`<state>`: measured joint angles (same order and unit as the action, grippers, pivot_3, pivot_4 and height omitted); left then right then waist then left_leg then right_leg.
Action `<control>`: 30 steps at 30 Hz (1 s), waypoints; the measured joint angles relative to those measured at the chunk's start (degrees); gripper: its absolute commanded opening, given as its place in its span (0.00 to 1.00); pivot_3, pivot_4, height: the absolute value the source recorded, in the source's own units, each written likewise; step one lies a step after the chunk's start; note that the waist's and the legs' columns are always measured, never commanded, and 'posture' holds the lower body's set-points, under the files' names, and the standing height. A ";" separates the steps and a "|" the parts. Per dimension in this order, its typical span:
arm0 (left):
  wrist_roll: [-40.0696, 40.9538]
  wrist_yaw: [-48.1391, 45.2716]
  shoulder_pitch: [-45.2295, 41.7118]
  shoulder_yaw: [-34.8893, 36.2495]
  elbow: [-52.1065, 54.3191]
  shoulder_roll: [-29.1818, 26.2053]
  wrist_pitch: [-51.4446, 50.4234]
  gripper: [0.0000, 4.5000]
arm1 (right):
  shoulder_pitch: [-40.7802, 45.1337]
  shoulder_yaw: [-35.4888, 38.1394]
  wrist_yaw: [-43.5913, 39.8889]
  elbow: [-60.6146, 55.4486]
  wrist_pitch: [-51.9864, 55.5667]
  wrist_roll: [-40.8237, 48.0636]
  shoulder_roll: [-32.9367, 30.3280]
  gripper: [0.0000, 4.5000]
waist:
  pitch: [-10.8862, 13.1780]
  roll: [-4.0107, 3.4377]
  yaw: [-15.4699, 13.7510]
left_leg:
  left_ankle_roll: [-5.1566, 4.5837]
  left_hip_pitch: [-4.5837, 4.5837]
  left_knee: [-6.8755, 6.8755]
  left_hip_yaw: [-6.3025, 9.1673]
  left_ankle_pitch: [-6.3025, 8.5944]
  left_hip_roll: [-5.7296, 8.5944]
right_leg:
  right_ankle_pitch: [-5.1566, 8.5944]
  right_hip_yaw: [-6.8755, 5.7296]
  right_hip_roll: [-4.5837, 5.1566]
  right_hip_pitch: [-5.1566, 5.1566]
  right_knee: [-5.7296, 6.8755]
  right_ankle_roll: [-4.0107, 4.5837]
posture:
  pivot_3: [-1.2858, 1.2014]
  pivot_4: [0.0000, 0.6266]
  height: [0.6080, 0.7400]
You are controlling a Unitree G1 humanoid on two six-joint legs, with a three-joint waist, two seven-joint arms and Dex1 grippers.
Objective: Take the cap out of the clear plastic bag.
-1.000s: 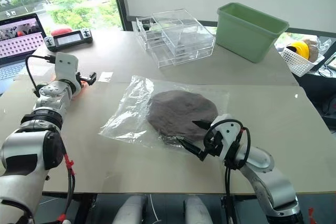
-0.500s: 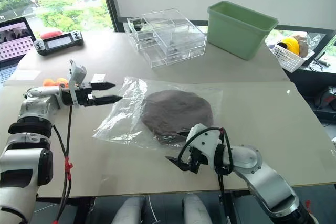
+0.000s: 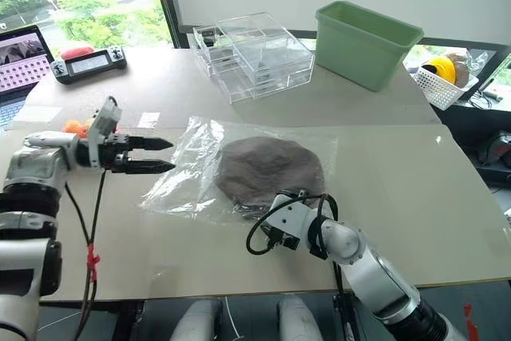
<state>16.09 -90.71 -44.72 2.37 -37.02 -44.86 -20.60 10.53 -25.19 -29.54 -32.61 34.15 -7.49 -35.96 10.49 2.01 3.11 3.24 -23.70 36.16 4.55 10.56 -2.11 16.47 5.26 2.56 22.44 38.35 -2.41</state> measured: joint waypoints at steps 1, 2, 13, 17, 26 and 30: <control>-0.01 0.68 1.51 0.13 1.45 0.08 1.01 0.99 | -0.18 0.07 0.15 0.01 0.27 -0.41 0.34 1.00 | 0.00 0.00 -0.15 | 0.00 0.12 0.01 0.00 0.00 0.00 | 0.00 0.01 0.01 -0.11 0.00 0.00 | 0.52 0.24 0.96; 0.02 2.21 3.12 0.70 2.95 0.68 1.98 0.99 | -0.32 0.19 0.21 0.09 0.37 -0.68 0.47 1.00 | 0.00 0.00 -0.34 | 0.00 0.19 0.01 0.00 0.00 -0.01 | 0.01 0.02 0.01 -0.16 -0.01 -0.02 | 0.52 0.24 0.96; 0.73 26.97 32.11 8.80 37.23 14.19 27.99 0.99 | 0.61 1.65 0.52 4.57 -0.53 -0.81 3.89 1.00 | -0.35 0.22 -0.34 | 0.01 0.56 0.01 -0.25 0.01 -0.08 | -0.05 0.30 0.00 -0.34 0.10 0.07 | 0.52 0.24 0.96; 2.26 28.18 39.17 8.50 42.76 13.49 26.69 0.99 | 1.98 1.84 1.75 6.99 -1.13 -1.61 5.40 1.00 | -0.35 0.24 -0.65 | -0.07 0.56 0.05 -0.21 -0.05 -0.19 | 0.09 0.20 -0.12 -0.32 0.11 -0.17 | 0.52 0.24 0.96; 8.12 29.37 41.01 10.05 46.81 7.44 17.42 0.99 | 6.66 0.36 2.00 13.60 -5.79 -3.92 7.44 1.00 | -0.35 0.23 -0.22 | -0.09 0.58 0.08 -0.28 -0.07 -0.27 | 0.12 0.25 -0.21 -0.27 0.10 -0.20 | 0.52 0.24 0.96; 8.51 30.68 39.70 10.78 43.41 6.39 16.13 0.99 | 10.19 -1.78 1.74 17.91 -9.55 -6.75 7.96 1.00 | -0.36 0.23 -0.16 | -0.09 0.57 0.06 -0.29 -0.07 -0.30 | 0.13 0.24 -0.23 -0.27 0.08 -0.19 | 0.52 0.24 0.96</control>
<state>24.60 -60.03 -5.02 13.16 6.39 -38.47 -4.48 20.72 -26.97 -27.81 -14.71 24.60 -14.24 -28.00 10.13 2.24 2.95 3.15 -23.13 36.22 4.25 10.49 -2.41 16.60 5.50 2.33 22.17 38.43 -2.60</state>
